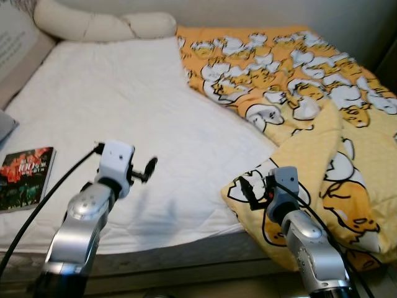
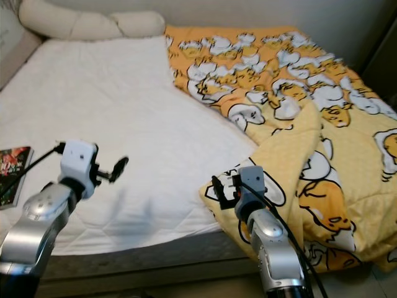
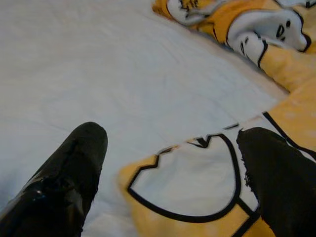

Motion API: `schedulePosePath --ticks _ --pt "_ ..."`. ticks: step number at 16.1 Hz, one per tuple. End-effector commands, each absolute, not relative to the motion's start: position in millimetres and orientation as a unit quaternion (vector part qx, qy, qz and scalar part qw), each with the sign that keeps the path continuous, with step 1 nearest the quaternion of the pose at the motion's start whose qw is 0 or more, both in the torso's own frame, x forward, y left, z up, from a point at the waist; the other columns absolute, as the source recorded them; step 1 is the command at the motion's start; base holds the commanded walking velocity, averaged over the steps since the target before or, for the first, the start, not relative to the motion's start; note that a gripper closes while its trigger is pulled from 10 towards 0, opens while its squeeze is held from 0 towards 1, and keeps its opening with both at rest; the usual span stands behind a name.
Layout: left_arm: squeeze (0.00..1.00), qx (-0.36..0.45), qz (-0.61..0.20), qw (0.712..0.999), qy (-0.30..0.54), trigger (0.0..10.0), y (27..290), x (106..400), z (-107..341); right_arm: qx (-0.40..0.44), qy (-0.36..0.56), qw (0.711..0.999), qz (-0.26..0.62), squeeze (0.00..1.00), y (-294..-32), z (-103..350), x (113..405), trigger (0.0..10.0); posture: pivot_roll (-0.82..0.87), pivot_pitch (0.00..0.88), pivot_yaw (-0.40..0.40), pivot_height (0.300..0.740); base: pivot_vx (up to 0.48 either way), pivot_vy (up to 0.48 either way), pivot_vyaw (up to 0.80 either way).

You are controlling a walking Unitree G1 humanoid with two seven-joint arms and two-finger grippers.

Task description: Clean up the room

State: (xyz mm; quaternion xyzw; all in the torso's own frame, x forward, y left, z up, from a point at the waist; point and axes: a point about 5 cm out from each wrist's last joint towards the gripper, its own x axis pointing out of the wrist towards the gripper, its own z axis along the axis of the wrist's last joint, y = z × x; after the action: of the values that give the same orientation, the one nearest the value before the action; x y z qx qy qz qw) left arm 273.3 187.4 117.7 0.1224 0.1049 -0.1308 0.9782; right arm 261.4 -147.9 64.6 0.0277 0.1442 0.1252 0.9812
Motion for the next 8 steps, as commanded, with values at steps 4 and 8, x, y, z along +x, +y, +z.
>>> schedulePosePath --ticks 4,8 --pt "0.00 0.124 -0.182 0.964 0.150 10.0 181.9 269.9 109.6 -0.019 0.199 0.970 0.140 1.00 -148.8 47.3 276.7 10.0 0.13 0.000 0.032 0.740 0.000 0.000 0.00" --pt "0.00 0.170 -0.287 0.921 0.203 10.0 182.5 271.9 102.3 -0.086 0.258 0.941 0.201 0.00 -139.6 33.2 308.8 10.0 0.10 0.000 0.066 0.740 0.000 0.000 0.00"
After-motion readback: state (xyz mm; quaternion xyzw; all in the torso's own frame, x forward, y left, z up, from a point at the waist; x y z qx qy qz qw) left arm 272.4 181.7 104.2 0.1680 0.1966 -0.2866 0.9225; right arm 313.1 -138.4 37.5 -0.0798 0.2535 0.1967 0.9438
